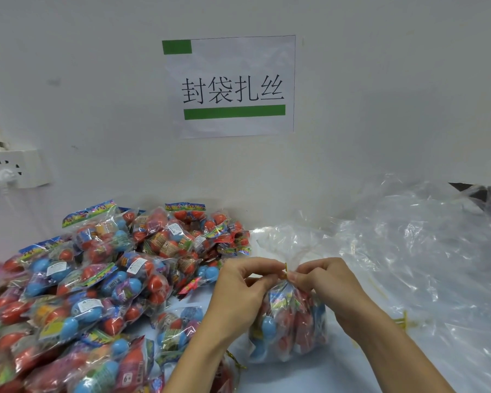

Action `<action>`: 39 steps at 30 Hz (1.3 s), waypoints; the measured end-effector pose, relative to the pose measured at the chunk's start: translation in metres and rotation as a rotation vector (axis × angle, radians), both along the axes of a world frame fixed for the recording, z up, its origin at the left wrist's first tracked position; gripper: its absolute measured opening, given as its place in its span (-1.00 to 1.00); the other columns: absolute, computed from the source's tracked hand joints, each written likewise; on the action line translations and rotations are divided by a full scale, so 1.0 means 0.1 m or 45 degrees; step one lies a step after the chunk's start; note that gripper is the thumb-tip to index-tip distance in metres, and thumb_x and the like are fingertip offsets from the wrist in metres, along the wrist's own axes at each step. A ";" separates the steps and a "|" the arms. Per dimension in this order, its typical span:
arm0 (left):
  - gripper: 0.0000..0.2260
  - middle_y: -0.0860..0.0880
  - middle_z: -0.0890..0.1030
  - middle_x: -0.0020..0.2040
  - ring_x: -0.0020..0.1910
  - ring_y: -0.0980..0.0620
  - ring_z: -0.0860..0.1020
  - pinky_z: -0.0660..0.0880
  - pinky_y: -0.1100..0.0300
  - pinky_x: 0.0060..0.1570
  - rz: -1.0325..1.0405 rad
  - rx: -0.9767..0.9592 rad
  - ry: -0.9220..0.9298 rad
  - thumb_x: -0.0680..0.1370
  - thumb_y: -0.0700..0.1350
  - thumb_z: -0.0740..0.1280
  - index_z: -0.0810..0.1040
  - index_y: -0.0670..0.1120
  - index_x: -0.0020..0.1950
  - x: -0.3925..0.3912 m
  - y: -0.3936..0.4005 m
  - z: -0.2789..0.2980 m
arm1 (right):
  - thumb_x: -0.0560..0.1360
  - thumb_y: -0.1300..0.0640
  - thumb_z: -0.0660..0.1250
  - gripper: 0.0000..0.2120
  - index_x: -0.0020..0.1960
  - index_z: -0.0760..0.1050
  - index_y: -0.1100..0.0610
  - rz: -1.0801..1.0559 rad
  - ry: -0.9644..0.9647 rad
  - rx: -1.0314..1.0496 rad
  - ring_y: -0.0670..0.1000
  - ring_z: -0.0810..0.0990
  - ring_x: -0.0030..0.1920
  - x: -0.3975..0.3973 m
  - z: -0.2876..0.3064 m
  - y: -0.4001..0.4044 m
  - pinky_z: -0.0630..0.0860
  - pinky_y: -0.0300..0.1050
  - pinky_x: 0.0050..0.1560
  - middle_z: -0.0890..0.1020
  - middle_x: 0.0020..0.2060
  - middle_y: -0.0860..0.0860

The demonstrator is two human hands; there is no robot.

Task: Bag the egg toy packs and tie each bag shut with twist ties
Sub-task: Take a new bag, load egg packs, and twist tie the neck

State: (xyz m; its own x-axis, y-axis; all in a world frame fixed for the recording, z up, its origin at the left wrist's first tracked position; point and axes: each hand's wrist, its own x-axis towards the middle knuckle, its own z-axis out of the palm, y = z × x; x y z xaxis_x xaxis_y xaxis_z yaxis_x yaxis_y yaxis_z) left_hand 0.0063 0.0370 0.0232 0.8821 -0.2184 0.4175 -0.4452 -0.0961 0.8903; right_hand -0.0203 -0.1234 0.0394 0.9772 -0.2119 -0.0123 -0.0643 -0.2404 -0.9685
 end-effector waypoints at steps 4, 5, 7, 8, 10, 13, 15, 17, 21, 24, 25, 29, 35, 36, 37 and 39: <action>-0.64 0.09 0.71 -0.22 -0.21 0.01 0.66 0.55 0.25 -0.22 0.029 0.114 -0.124 0.51 -0.41 0.39 0.74 0.07 -0.17 0.03 0.00 -0.03 | 0.47 0.25 0.48 -0.82 -0.30 0.73 0.14 -0.005 0.003 -0.017 0.04 0.70 -0.11 0.00 0.01 0.02 0.60 -0.10 -0.05 0.73 -0.28 0.08; -0.64 0.11 0.70 -0.21 -0.21 0.08 0.65 0.55 0.25 -0.21 0.044 0.147 -0.171 0.49 -0.42 0.40 0.75 0.06 -0.17 0.04 0.01 -0.03 | 0.47 0.25 0.49 -0.83 -0.29 0.73 0.13 -0.006 0.002 -0.033 0.04 0.70 -0.10 0.01 0.01 0.03 0.61 -0.08 -0.04 0.73 -0.28 0.05; -0.69 0.12 0.67 -0.20 -0.20 0.12 0.63 0.56 0.23 -0.21 0.085 0.211 -0.258 0.47 -0.41 0.43 0.75 0.02 -0.15 0.05 0.02 -0.03 | 0.48 0.24 0.49 -0.82 -0.29 0.74 0.12 -0.009 -0.004 -0.060 0.04 0.69 -0.09 0.01 0.01 0.04 0.61 -0.08 -0.03 0.73 -0.28 0.03; -0.72 0.13 0.67 -0.21 -0.21 0.13 0.62 0.55 0.26 -0.23 0.108 0.244 -0.309 0.46 -0.39 0.44 0.76 0.00 -0.14 0.06 0.02 -0.03 | 0.49 0.23 0.48 -0.82 -0.28 0.74 0.11 -0.010 -0.009 -0.073 0.04 0.69 -0.10 0.00 0.01 0.05 0.62 -0.07 -0.03 0.73 -0.28 0.03; -0.77 0.16 0.67 -0.23 -0.21 0.16 0.61 0.50 0.35 -0.25 0.150 0.302 -0.420 0.45 -0.37 0.47 0.77 -0.03 -0.11 0.05 0.02 -0.02 | 0.50 0.22 0.48 -0.82 -0.27 0.74 0.11 -0.009 -0.019 -0.098 0.03 0.70 -0.12 0.00 0.01 0.05 0.62 -0.09 -0.05 0.73 -0.29 0.02; -0.79 0.08 0.69 -0.21 -0.21 0.15 0.61 0.53 0.29 -0.24 0.201 0.343 -0.534 0.45 -0.35 0.48 0.77 -0.05 -0.11 0.06 0.02 -0.02 | 0.50 0.23 0.48 -0.79 -0.31 0.72 0.12 0.012 -0.045 -0.095 -0.11 0.64 -0.33 0.00 0.01 0.06 0.54 -0.29 -0.29 0.70 -0.37 0.01; -0.81 0.04 0.69 -0.20 -0.22 0.13 0.60 0.54 0.20 -0.22 0.236 0.385 -0.556 0.46 -0.32 0.48 0.76 -0.04 -0.10 0.06 0.03 -0.04 | 0.49 0.24 0.48 -0.77 -0.34 0.71 0.11 0.006 -0.067 -0.091 -0.19 0.57 -0.43 0.00 0.00 0.08 0.47 -0.38 -0.39 0.68 -0.41 0.01; -0.86 0.03 0.68 -0.19 -0.18 0.07 0.59 0.54 0.13 -0.20 0.288 0.444 -0.598 0.48 -0.27 0.48 0.76 -0.04 -0.10 0.06 0.04 -0.05 | 0.48 0.23 0.49 -0.77 -0.34 0.72 0.10 -0.010 -0.089 -0.089 -0.19 0.59 -0.41 -0.01 0.00 0.09 0.49 -0.37 -0.37 0.70 -0.38 0.03; -0.93 0.01 0.65 -0.20 -0.17 0.01 0.56 0.55 -0.01 -0.27 0.412 0.589 -0.784 0.49 -0.19 0.49 0.75 -0.04 -0.10 0.01 0.05 -0.02 | 0.48 0.21 0.49 -0.77 -0.35 0.72 0.05 -0.037 -0.131 -0.073 -0.16 0.63 -0.37 0.00 -0.01 0.13 0.52 -0.34 -0.33 0.71 -0.38 -0.01; -0.97 -0.01 0.62 -0.17 -0.15 0.00 0.56 0.55 -0.01 -0.33 0.436 0.667 -0.838 0.49 -0.18 0.48 0.71 -0.07 -0.11 -0.02 0.04 0.00 | 0.44 0.23 0.50 -0.76 -0.38 0.72 0.02 -0.059 -0.179 -0.003 -0.17 0.63 -0.39 -0.02 -0.01 0.14 0.50 -0.39 -0.38 0.70 -0.40 -0.03; -0.97 0.00 0.60 -0.16 -0.13 0.01 0.54 0.55 0.00 -0.32 0.431 0.687 -0.831 0.50 -0.18 0.48 0.70 -0.07 -0.10 -0.02 0.05 0.01 | 0.44 0.23 0.50 -0.76 -0.38 0.72 0.01 -0.062 -0.186 0.006 -0.15 0.66 -0.35 -0.02 -0.01 0.15 0.52 -0.37 -0.35 0.71 -0.39 -0.02; -0.94 0.06 0.52 -0.11 -0.09 0.13 0.45 0.48 0.14 -0.18 0.346 0.710 -0.701 0.56 -0.12 0.42 0.68 -0.06 -0.02 0.00 0.05 -0.01 | 0.42 0.20 0.50 -0.85 -0.31 0.71 0.19 -0.058 -0.209 0.036 0.10 0.59 -0.33 -0.04 -0.02 0.15 0.53 -0.14 -0.25 0.67 -0.26 0.28; -0.93 0.14 0.58 -0.19 -0.08 0.17 0.45 0.33 0.33 -0.08 0.257 0.510 -0.351 0.53 -0.10 0.43 0.67 0.01 -0.15 0.01 0.06 0.00 | 0.43 0.21 0.49 -0.83 -0.34 0.71 0.17 -0.056 -0.208 0.051 -0.02 0.61 -0.33 -0.03 -0.02 0.18 0.50 -0.27 -0.37 0.69 -0.31 0.19; -0.92 0.14 0.60 -0.21 -0.09 0.17 0.47 0.35 0.34 -0.09 0.250 0.449 -0.287 0.52 -0.11 0.45 0.68 0.01 -0.18 0.00 0.06 0.00 | 0.43 0.21 0.49 -0.82 -0.34 0.71 0.16 -0.056 -0.211 0.054 -0.02 0.63 -0.32 -0.03 -0.02 0.18 0.52 -0.27 -0.35 0.70 -0.34 0.15; -0.90 0.15 0.62 -0.23 -0.11 0.18 0.49 0.38 0.34 -0.11 0.240 0.385 -0.222 0.51 -0.13 0.46 0.69 0.01 -0.20 0.00 0.05 0.01 | 0.44 0.20 0.49 -0.82 -0.34 0.72 0.14 -0.054 -0.215 0.059 -0.03 0.66 -0.31 -0.03 -0.01 0.18 0.54 -0.26 -0.32 0.70 -0.36 0.10; -0.88 0.18 0.64 -0.25 -0.18 0.21 0.53 0.43 0.34 -0.16 0.211 0.280 -0.111 0.50 -0.16 0.45 0.71 0.00 -0.22 0.00 0.04 0.04 | 0.45 0.19 0.50 -0.83 -0.32 0.74 0.09 -0.034 -0.224 0.073 -0.04 0.71 -0.27 -0.03 0.00 0.18 0.59 -0.23 -0.25 0.72 -0.36 0.02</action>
